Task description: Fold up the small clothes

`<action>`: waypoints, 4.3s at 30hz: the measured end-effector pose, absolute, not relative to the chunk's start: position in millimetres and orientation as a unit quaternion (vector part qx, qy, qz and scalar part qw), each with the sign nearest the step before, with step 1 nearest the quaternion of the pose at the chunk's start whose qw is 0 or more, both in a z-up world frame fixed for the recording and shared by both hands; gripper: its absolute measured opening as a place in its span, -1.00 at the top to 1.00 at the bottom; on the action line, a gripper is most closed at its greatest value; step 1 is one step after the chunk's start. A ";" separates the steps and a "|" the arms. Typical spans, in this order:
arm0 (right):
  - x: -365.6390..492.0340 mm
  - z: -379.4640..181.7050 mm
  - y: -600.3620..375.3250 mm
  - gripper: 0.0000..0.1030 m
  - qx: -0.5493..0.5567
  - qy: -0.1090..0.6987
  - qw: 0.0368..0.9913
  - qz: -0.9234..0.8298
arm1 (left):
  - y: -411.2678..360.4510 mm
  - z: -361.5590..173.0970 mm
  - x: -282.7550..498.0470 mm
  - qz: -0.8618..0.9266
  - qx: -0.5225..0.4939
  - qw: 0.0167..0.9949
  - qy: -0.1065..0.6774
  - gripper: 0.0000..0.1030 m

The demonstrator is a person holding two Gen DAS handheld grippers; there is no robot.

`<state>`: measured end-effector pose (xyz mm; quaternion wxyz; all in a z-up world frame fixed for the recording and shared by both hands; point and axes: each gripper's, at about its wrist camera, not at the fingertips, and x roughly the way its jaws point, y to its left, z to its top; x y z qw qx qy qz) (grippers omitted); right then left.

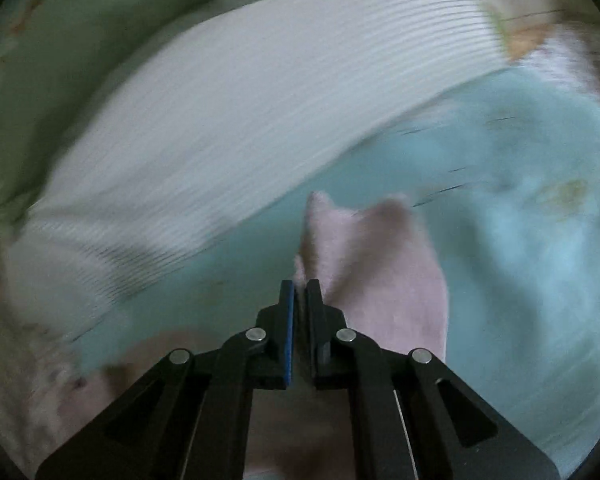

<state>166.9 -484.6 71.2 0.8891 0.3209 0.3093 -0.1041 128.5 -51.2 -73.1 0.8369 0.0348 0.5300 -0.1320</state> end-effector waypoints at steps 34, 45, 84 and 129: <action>192.4 -18.0 -133.0 0.40 0.241 0.442 0.823 0.265 | 59.4 -42.6 231.2 -0.135 -0.146 0.853 0.482 -0.97; 134.5 8.1 -190.9 0.22 0.281 0.396 0.854 0.188 | -15.7 -69.3 392.5 -0.217 -0.071 0.822 0.521 -0.96; 140.5 21.5 -320.0 -0.14 0.237 0.384 0.892 0.002 | 100.6 -58.1 321.0 -0.138 -0.143 0.894 0.403 0.96; 126.3 20.1 -261.6 -0.06 0.212 0.409 0.886 0.051 | 131.6 -50.2 294.5 -0.044 -0.128 0.911 0.390 0.11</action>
